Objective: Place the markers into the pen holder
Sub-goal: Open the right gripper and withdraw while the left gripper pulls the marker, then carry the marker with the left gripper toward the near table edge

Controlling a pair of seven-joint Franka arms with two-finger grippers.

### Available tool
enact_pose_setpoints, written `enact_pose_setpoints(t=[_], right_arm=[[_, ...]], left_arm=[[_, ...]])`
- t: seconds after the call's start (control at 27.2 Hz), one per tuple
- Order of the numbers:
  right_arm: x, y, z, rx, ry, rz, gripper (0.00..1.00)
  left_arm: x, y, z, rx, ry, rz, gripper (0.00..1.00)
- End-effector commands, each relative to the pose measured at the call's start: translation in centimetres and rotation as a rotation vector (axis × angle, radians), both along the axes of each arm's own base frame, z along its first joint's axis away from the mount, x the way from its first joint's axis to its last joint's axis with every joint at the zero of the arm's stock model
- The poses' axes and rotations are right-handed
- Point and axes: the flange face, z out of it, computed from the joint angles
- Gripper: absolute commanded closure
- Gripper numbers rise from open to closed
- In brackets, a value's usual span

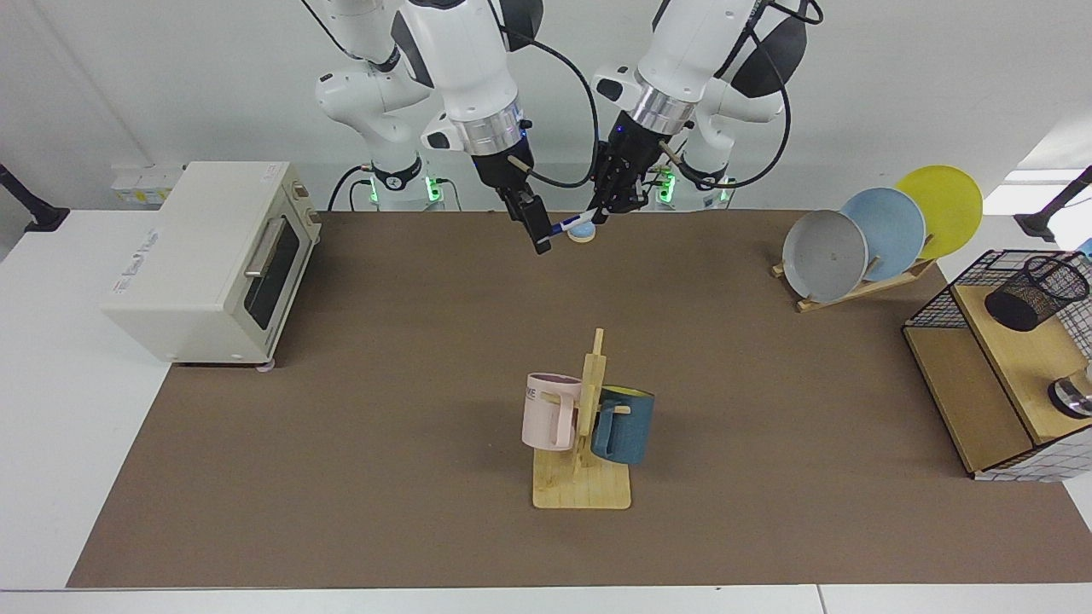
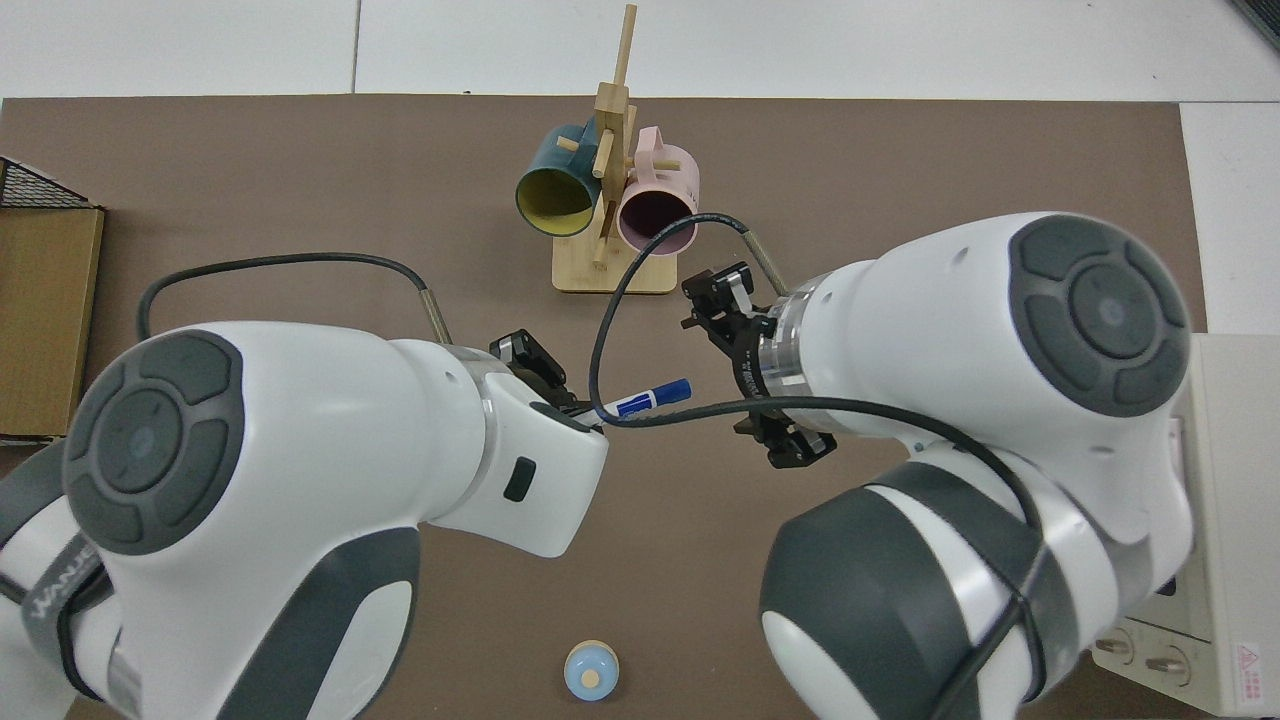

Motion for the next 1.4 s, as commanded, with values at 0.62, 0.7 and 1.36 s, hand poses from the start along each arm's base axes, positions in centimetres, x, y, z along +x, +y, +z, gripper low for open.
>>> enact_pose_setpoints(t=[0.62,0.7,1.36], right_arm=[[0.4,-16.1,1.7,-0.272,-0.041,0.77,0.0],[0.2,-16.6,1.7,-0.306,-0.027,0.844,0.0],[1.6,-21.3,2.9,-0.335,0.011,1.038,0.0]], left_arm=[[1.2,5.0,1.3,0.147,-0.007,0.064,1.0],[1.0,5.4,1.5,0.162,0.004,0.081,1.0],[1.4,9.8,3.6,0.332,0.068,0.276,1.0]])
